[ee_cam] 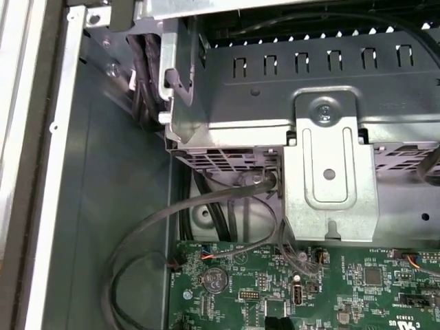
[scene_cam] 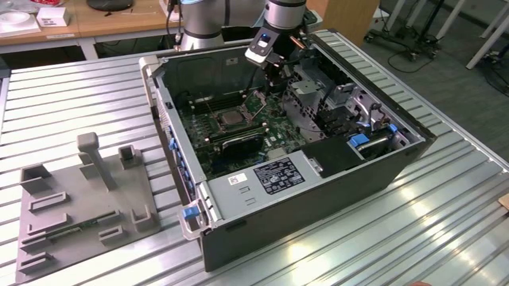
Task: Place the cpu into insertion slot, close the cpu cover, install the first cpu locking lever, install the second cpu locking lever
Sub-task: 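Place the cpu into insertion slot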
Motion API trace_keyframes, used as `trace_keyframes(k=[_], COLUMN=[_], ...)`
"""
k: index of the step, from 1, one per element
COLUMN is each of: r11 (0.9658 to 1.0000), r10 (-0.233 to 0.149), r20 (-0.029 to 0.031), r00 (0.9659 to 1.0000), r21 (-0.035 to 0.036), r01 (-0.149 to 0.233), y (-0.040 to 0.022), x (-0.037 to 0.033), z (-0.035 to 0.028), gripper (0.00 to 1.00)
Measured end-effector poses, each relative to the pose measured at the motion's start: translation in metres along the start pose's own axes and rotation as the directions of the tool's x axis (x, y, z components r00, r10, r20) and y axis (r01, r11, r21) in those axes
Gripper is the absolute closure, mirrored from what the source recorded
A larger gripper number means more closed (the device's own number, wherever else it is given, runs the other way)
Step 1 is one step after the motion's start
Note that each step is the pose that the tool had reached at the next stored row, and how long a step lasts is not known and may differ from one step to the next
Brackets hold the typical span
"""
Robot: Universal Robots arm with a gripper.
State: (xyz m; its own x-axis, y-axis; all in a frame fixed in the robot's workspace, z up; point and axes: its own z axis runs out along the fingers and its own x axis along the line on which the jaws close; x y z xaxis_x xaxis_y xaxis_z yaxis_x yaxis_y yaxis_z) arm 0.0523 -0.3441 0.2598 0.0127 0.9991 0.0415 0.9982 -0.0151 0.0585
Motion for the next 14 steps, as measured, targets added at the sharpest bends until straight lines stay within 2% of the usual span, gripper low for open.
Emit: trace_keyframes(k=[6,10,14], r11=[1.0,1.0,1.0], r10=[0.0,0.001,0.001], r20=[0.0014,0.0058,0.0125], r00=[1.0,1.0,0.9999], r21=[0.0006,0.0005,0.0005], r01=[0.0,-0.001,-0.001], y=[0.0,-0.0003,-0.0004], x=[-0.0003,-0.0004,-0.0006], z=[0.0063,0.0112,0.0129], gripper=[0.89,0.89,0.89])
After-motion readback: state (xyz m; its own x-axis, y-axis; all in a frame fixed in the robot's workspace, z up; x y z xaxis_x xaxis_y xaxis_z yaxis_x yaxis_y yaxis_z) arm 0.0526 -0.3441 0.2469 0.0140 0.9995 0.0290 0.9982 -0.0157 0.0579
